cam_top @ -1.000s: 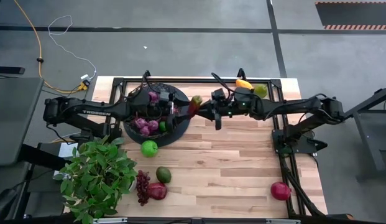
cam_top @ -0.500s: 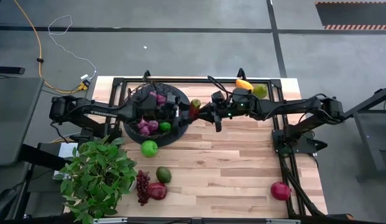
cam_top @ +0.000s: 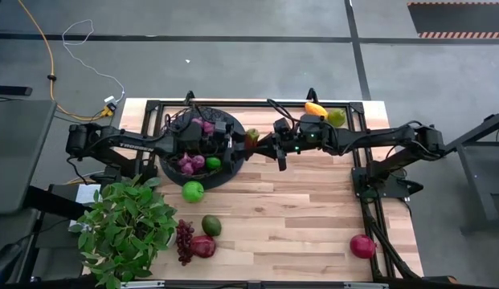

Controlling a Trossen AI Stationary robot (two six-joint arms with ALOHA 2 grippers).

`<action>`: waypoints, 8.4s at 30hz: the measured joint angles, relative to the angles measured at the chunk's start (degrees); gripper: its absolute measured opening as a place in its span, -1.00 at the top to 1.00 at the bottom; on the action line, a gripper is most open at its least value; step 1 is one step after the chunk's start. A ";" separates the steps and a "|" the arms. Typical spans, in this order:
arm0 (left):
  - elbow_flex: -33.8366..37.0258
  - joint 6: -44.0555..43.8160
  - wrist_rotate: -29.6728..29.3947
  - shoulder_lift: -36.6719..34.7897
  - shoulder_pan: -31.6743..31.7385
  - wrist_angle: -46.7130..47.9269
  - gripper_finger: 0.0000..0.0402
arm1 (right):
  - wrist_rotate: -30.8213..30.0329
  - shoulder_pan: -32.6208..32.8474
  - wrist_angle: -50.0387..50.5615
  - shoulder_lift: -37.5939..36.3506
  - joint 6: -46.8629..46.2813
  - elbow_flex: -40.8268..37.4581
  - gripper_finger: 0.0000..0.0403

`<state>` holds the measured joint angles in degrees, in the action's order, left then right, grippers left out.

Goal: Build produce basket
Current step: Put the chili pepper into the wire basket, then put the pear into the wire basket

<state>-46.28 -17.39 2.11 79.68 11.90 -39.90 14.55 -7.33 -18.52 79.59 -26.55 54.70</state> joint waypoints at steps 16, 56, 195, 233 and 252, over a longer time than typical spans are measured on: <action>0.00 1.53 0.03 -0.27 0.39 0.87 0.60 | -0.66 -0.98 3.06 -2.10 -0.38 0.00 0.51; 24.26 -2.38 -10.79 -34.40 2.69 9.45 0.58 | -12.41 -7.63 -3.21 -34.60 -0.66 -24.41 -0.25; 23.80 -3.50 -8.94 -45.20 6.80 22.47 -0.35 | -45.58 -43.64 57.81 -10.05 -25.18 -8.87 -0.25; 23.80 -3.56 -8.87 -45.20 6.82 22.47 -0.35 | -42.36 -48.56 52.41 -7.69 -28.52 -12.49 0.64; 23.78 -3.48 -8.87 -45.20 6.82 22.49 -0.35 | -40.70 -48.54 53.58 -9.20 -25.95 -12.51 1.00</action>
<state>-22.50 -20.87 -6.76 34.48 18.72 -17.41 -26.16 -55.87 35.05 70.39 -52.50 42.19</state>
